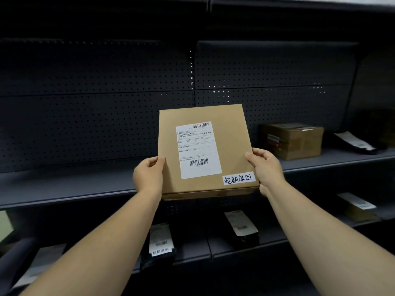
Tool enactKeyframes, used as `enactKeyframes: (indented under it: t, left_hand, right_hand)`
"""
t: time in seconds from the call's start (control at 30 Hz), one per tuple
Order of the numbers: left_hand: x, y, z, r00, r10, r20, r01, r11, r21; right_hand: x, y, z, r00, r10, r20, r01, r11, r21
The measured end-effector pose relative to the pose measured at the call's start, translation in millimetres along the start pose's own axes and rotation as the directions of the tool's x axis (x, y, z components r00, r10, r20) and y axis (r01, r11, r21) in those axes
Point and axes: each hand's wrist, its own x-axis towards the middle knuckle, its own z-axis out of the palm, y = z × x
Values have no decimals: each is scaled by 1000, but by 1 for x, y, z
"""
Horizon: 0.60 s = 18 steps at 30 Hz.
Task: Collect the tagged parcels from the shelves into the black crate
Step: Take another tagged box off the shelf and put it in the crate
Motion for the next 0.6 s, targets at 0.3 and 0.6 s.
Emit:
enactKeyframes:
  t: [0.3, 0.6]
  left_hand:
    - [-77, 11, 107, 971, 26, 236, -14, 998, -53]
    - [-162, 17, 243, 852, 30, 523, 16, 996, -82]
  right_hand:
    - [-3, -24, -127, 960, -56, -276, 56, 998, -7]
    - [1, -39, -265, 830, -102, -548, 74, 995, -72]
